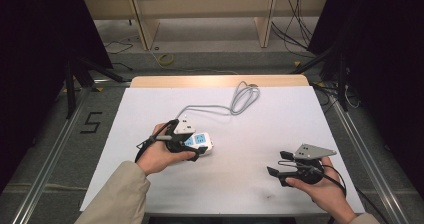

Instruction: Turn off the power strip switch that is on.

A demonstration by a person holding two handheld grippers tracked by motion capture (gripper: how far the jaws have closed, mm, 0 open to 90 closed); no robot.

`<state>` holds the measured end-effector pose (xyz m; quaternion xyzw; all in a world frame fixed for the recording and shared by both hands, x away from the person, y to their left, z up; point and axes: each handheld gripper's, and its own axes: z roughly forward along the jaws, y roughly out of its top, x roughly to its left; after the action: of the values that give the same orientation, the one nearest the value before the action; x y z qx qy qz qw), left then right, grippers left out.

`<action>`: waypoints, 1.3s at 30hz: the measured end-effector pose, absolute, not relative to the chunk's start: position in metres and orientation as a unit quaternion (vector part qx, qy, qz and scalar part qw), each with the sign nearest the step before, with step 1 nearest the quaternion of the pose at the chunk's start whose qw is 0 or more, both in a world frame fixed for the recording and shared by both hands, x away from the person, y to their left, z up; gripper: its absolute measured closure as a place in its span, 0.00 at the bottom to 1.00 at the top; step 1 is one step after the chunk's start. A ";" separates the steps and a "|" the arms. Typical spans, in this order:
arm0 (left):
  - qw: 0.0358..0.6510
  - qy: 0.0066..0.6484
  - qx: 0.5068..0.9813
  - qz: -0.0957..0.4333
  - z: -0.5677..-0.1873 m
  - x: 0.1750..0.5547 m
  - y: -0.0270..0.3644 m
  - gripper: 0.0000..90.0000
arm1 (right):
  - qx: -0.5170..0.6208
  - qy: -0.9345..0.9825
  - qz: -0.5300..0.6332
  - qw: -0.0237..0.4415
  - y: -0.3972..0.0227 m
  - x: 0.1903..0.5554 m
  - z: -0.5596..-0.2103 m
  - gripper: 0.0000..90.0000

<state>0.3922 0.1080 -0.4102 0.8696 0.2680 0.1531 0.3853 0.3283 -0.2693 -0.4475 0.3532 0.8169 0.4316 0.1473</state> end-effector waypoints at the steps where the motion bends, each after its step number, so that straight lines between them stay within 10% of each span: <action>1: 0.387 0.265 0.870 0.154 -0.410 0.391 0.108 0.29 | 0.353 0.817 0.431 0.148 -0.269 0.328 -0.447 0.29; 39: 0.400 0.262 0.860 0.178 -0.424 0.360 0.139 0.28 | 0.350 0.817 0.433 0.148 -0.269 0.328 -0.447 0.29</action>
<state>0.3602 0.1387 -0.4238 0.8603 0.2616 0.1783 0.3996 0.3281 -0.2688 -0.4473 0.3502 0.8174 0.4329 0.1475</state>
